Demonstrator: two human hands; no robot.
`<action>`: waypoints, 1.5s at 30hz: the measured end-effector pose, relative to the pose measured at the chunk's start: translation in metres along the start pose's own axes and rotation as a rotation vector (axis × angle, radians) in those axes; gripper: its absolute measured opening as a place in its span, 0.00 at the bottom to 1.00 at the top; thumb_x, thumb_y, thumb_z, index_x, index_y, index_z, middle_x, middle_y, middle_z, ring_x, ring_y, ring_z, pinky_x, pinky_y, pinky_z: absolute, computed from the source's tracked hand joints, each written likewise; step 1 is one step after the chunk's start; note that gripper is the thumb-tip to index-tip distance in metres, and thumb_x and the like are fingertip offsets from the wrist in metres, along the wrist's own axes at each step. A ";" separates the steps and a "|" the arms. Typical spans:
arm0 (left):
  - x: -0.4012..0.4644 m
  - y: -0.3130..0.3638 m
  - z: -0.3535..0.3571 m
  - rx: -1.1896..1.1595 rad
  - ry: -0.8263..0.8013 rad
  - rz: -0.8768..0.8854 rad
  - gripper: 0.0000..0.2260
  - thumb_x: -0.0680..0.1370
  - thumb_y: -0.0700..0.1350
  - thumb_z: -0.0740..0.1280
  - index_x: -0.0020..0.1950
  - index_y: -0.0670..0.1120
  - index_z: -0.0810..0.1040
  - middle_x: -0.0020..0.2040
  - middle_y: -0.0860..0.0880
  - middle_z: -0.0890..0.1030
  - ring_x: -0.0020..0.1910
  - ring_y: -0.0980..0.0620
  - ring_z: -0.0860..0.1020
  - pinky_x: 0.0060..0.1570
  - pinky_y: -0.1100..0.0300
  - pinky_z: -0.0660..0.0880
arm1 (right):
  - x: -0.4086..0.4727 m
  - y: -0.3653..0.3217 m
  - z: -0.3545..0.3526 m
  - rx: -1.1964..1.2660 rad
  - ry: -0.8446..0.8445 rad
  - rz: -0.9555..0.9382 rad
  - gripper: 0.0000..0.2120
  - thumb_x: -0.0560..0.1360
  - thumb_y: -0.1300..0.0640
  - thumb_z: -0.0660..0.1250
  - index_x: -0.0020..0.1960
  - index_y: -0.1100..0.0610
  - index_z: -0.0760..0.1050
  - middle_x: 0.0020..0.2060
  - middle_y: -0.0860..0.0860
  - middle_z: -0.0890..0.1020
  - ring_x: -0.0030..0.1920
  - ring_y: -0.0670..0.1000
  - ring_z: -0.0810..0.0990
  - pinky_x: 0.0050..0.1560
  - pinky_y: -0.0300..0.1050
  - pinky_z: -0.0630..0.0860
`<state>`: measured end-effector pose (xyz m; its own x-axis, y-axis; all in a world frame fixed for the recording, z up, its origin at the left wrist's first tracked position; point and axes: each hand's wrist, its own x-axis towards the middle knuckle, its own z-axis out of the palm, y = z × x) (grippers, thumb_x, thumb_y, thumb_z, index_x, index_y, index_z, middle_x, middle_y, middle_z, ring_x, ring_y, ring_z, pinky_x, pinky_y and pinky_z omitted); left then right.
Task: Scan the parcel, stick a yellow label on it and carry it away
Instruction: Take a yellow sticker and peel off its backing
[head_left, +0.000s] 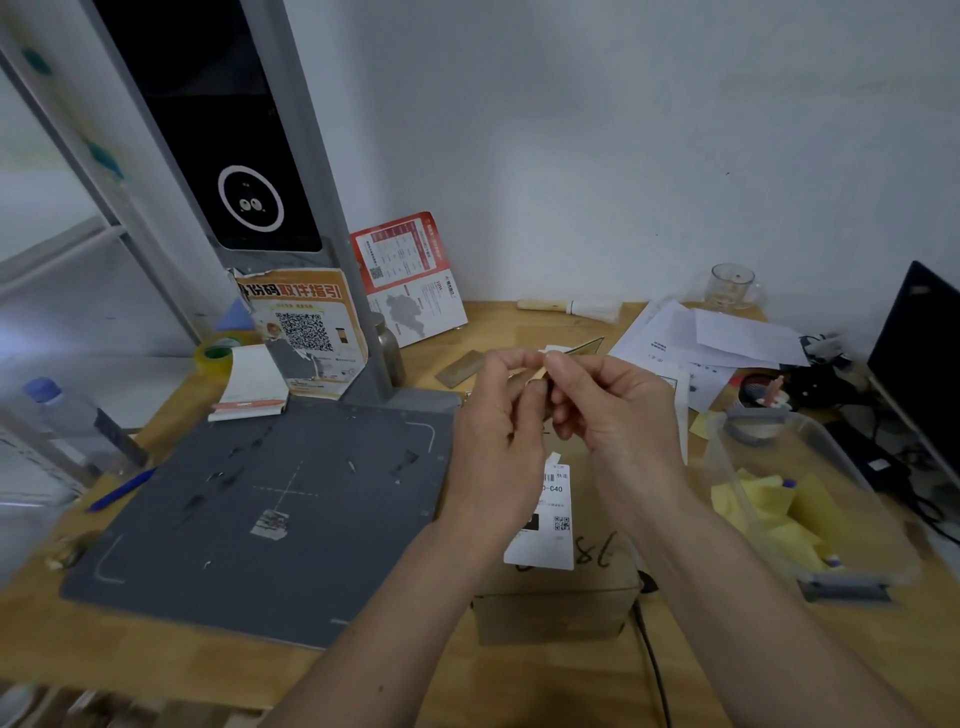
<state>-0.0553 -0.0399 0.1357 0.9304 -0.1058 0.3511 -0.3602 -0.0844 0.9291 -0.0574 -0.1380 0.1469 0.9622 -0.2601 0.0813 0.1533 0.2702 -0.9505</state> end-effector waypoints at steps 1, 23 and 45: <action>0.000 0.000 -0.001 -0.016 0.003 0.004 0.08 0.82 0.38 0.58 0.51 0.51 0.72 0.33 0.56 0.79 0.33 0.56 0.78 0.36 0.62 0.77 | 0.000 0.000 0.000 -0.003 -0.004 -0.005 0.06 0.72 0.61 0.71 0.36 0.60 0.80 0.26 0.50 0.77 0.27 0.46 0.73 0.28 0.38 0.71; 0.004 0.002 0.003 -0.066 0.086 -0.008 0.07 0.79 0.35 0.63 0.46 0.42 0.79 0.37 0.44 0.80 0.34 0.59 0.78 0.39 0.65 0.79 | 0.000 0.002 0.002 -0.013 0.057 -0.085 0.05 0.71 0.63 0.71 0.36 0.61 0.80 0.25 0.48 0.79 0.25 0.46 0.73 0.26 0.37 0.71; 0.009 0.007 -0.002 -0.180 0.054 -0.107 0.12 0.79 0.32 0.61 0.44 0.45 0.80 0.38 0.48 0.81 0.35 0.57 0.79 0.37 0.70 0.77 | 0.002 0.008 0.008 -0.089 0.068 -0.179 0.09 0.69 0.67 0.73 0.45 0.56 0.77 0.32 0.54 0.77 0.31 0.48 0.74 0.28 0.36 0.72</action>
<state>-0.0491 -0.0400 0.1454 0.9667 -0.0525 0.2506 -0.2456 0.0863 0.9655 -0.0530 -0.1290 0.1414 0.9036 -0.3589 0.2337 0.2970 0.1320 -0.9457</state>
